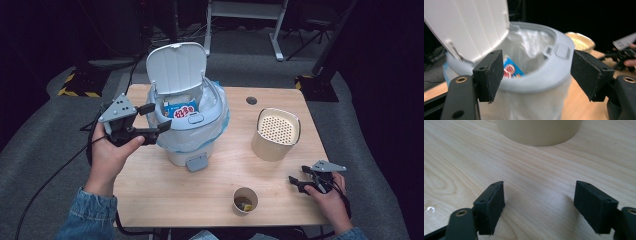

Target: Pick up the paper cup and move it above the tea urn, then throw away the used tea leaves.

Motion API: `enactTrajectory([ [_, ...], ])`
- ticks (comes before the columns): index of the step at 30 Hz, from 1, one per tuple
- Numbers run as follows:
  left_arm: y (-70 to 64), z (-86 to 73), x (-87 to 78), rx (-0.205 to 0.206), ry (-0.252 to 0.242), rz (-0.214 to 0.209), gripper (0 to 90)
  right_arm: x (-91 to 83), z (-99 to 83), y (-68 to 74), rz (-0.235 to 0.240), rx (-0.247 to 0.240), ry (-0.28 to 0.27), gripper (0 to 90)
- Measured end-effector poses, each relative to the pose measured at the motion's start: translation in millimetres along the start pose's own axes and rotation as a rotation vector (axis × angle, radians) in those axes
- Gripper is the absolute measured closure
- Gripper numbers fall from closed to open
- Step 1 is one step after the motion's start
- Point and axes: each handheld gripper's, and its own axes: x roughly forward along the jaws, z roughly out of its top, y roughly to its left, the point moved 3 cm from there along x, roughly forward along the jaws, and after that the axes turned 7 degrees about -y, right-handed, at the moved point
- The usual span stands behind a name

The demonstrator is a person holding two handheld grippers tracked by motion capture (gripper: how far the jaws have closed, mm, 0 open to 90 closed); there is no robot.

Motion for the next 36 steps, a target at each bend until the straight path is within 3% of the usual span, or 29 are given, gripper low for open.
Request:
enactTrajectory([
  [5,-10.5,-13.9,-9.4,0.01,0.035,-0.039,26.7,-7.6,6.9,7.5,0.021,-0.002,-0.018,24.7],
  [11,-21.1,-33.9,-12.5,0.004,0.054,-0.071,26.3,-21.5,19.7,21.0,0.098,-0.014,-0.043,26.4],
  [16,-30.5,-53.2,-11.3,0.012,0.078,-0.072,26.2,-27.8,23.5,33.0,0.161,-0.036,-0.045,26.1],
  [26,-33.9,-105.9,-1.5,-0.039,0.145,-0.048,25.9,-28.8,26.8,66.8,0.263,-0.111,-0.036,21.6],
  [29,-31.7,-122.6,3.6,-0.033,0.196,-0.018,25.8,-27.8,28.0,79.2,0.294,-0.137,-0.041,19.6],
  [36,-25.4,-154.3,13.9,-0.065,0.27,0.011,25.2,-22.3,28.3,110.0,0.365,-0.177,-0.039,18.6],
])
